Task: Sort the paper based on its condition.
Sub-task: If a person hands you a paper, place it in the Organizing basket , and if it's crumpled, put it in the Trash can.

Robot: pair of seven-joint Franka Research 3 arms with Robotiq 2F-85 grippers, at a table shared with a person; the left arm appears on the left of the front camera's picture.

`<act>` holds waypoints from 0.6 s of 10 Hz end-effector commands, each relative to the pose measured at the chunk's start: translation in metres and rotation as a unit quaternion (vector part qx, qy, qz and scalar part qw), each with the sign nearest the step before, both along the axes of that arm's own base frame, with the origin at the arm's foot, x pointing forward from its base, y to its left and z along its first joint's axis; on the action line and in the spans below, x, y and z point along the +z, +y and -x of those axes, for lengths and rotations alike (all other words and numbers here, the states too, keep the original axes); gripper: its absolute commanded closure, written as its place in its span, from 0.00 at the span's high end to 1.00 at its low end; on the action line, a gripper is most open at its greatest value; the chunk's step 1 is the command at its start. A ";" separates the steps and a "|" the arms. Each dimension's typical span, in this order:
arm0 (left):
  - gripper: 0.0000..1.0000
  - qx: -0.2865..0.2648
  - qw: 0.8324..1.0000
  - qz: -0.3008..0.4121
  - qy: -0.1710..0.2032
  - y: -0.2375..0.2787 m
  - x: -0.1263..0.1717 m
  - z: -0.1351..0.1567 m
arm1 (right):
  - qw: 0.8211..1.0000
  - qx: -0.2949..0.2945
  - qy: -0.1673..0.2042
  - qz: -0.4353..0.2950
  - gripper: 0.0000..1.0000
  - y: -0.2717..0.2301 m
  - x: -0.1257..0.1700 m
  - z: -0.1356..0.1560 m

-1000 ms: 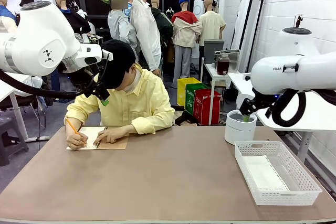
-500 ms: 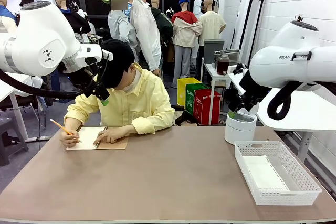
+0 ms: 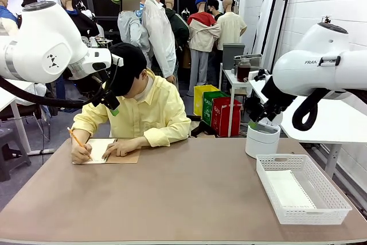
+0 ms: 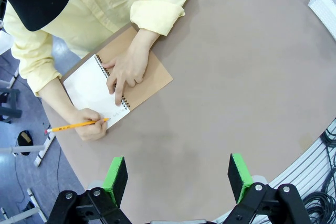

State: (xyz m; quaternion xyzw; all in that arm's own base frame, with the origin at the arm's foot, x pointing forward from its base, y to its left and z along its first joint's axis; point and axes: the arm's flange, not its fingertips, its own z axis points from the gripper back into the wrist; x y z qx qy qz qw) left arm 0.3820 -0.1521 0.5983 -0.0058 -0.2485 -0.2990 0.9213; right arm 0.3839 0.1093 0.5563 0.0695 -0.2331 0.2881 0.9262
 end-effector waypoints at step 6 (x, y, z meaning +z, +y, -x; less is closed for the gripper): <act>1.00 0.000 1.000 0.000 -0.002 0.002 0.002 0.000 | 0.973 0.181 -0.117 -0.086 1.00 0.039 0.037 0.065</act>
